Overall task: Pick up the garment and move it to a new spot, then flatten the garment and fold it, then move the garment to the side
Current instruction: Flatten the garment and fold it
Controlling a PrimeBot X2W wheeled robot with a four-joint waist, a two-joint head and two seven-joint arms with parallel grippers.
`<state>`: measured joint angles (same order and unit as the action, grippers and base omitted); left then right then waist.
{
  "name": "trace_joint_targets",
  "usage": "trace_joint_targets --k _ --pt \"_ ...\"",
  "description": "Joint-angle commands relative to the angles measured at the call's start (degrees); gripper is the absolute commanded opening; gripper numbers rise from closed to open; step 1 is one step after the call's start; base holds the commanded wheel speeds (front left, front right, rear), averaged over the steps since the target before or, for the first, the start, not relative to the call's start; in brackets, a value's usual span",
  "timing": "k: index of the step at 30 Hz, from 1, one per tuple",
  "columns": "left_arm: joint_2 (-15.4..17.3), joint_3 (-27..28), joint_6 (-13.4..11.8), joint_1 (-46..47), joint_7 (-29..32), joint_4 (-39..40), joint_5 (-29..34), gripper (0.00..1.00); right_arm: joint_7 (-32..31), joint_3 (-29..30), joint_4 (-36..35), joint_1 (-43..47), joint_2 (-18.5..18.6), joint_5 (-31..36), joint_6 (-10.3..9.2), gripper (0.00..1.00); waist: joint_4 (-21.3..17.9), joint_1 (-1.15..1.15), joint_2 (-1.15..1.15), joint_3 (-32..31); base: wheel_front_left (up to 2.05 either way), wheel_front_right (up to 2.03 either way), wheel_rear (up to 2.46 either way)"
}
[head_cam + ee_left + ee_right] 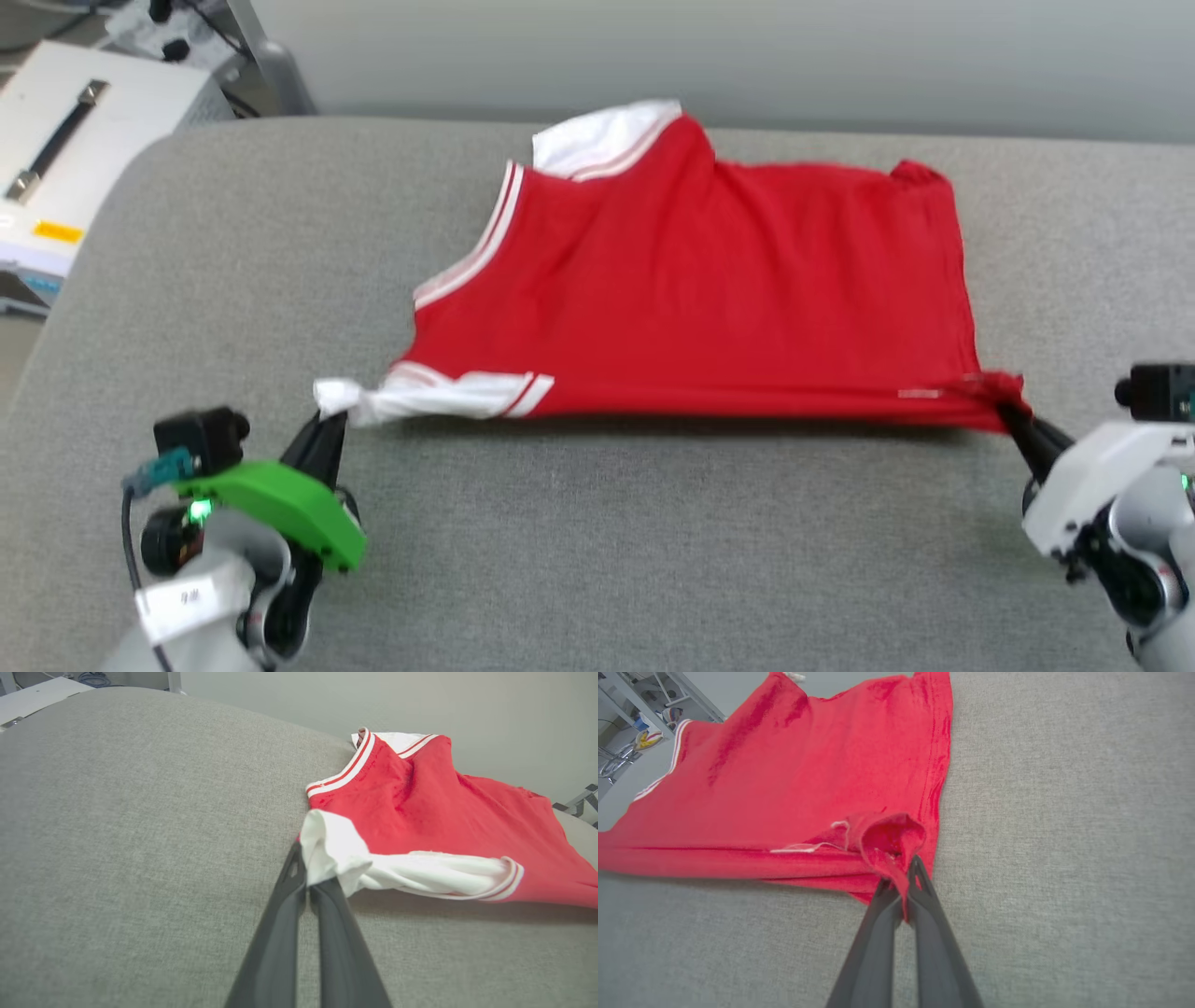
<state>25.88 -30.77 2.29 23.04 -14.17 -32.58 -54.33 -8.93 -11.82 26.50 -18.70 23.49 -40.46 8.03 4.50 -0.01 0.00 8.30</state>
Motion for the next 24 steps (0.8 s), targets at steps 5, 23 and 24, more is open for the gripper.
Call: trace_joint_targets --k 5,23,24 --pt "4.4 2.1 -7.1 -11.8 0.0 11.0 -2.5 0.0 -3.5 7.9 -8.3 12.2 -2.3 3.6 -0.54 0.0 -0.8 0.01 0.0 -6.2 0.0 0.0 0.0" --pt "12.3 5.1 -25.2 -37.5 3.8 42.7 -6.1 0.0 -18.5 22.3 -33.6 37.9 -16.1 13.1 -0.54 0.0 0.5 0.01 0.0 -9.7 0.0 0.0 0.0" --pt "12.5 5.1 -25.3 -37.4 4.1 43.3 -6.0 0.0 -18.9 22.5 -34.0 38.1 -16.3 13.2 -0.54 0.0 0.7 0.01 0.0 -9.6 0.0 0.0 0.0"
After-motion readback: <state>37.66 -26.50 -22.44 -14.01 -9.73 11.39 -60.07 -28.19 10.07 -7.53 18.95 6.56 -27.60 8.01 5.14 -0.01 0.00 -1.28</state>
